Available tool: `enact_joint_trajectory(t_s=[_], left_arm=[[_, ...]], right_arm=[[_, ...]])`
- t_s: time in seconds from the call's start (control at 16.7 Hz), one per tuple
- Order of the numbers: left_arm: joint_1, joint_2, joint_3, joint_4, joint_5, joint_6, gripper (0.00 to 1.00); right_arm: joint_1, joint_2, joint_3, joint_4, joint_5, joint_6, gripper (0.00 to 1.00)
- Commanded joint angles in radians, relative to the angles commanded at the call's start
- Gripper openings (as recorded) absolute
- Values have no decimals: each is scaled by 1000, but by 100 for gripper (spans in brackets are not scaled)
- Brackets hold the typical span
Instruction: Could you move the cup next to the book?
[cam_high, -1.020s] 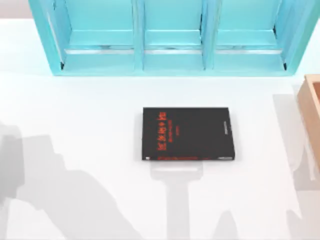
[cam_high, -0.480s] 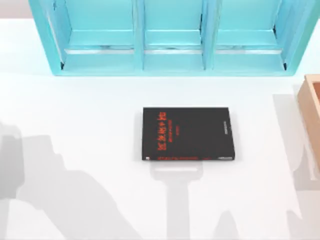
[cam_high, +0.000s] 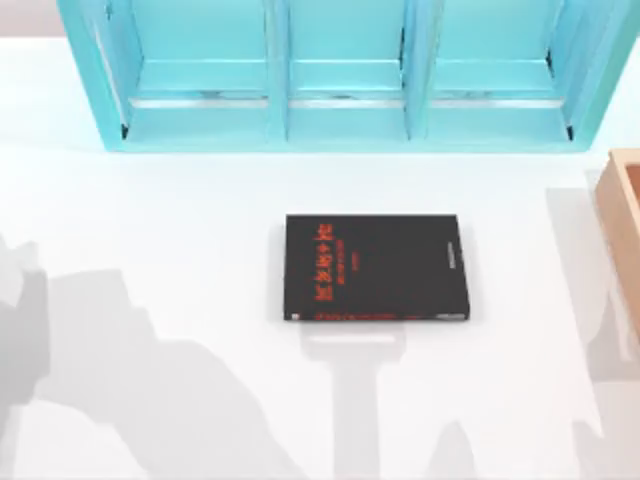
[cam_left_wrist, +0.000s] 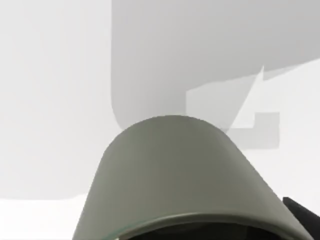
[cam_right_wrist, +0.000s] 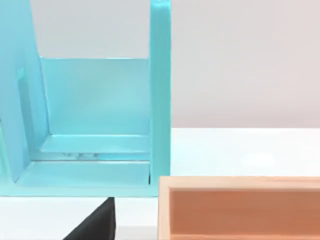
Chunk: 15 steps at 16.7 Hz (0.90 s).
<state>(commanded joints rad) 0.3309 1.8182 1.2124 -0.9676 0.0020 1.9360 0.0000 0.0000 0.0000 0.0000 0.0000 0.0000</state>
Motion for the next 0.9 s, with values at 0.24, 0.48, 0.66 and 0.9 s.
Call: enact_joint_trajectory(t_s=[0.24,0.48,0.66,0.9], left_arm=[[2,-33,50,-77,-1,-7,0],[2,-29,47,-75,-1,-6,0],[-20,-13,76,-84,-1,-65,0],[-106,38,169,-117,3,-274,0]], right_arm=[[0,0,0,0,0,0,100],[0,0,0,0,0,0,100],[0,0,0,0,0,0,100],[0,0,0,0,0,0,100]])
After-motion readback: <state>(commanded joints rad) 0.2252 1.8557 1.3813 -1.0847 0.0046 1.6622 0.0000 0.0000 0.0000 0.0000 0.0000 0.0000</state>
